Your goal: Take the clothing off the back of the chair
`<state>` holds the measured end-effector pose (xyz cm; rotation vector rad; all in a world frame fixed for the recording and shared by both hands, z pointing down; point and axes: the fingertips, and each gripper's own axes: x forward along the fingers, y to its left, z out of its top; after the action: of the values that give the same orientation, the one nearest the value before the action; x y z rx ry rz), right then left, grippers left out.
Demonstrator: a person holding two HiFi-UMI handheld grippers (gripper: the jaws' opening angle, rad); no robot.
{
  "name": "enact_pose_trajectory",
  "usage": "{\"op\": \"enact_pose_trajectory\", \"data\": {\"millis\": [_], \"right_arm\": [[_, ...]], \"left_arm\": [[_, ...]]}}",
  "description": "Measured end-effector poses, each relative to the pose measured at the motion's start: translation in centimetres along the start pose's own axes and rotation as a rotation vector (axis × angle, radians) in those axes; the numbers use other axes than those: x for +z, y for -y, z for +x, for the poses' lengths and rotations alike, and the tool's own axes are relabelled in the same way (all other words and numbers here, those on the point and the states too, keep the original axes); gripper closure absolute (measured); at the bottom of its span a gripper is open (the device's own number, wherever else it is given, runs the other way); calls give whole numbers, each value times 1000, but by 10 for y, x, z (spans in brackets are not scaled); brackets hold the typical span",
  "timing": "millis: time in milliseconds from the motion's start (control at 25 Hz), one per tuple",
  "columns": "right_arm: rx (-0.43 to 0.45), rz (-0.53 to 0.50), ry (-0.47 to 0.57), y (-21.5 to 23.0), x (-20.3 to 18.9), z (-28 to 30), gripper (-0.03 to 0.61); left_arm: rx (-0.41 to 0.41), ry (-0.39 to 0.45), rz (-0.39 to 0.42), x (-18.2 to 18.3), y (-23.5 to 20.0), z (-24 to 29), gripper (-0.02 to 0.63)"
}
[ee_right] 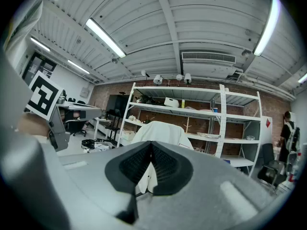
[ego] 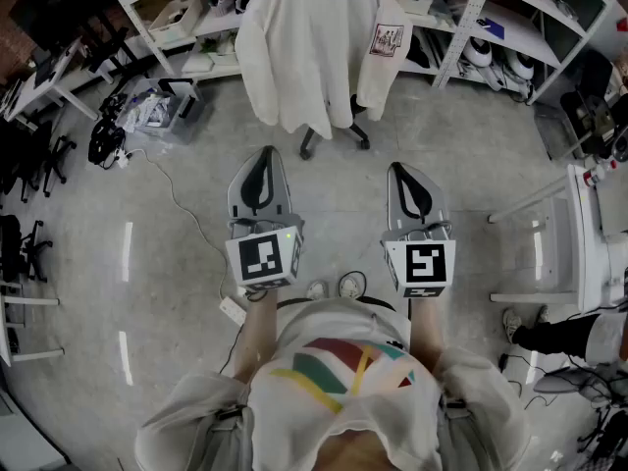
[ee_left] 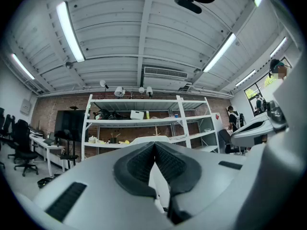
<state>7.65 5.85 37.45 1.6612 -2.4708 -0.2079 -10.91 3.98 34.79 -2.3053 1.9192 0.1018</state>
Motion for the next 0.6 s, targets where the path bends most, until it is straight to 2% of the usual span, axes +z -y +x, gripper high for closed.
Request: {"op": "enact_pose_trajectory", "data": {"millis": [240,480,600], "right_arm": [[-2,-4,1,7,-3,6,574],[7,-19,-22,14,-7,8,574],[7,-6,-1,22,-6,5,574]], "left_arm": [[17,23,9,8,0,3,599],[33,55,-23,16,0,-3,598],[51,51,-23,17,1,-3,598]]}}
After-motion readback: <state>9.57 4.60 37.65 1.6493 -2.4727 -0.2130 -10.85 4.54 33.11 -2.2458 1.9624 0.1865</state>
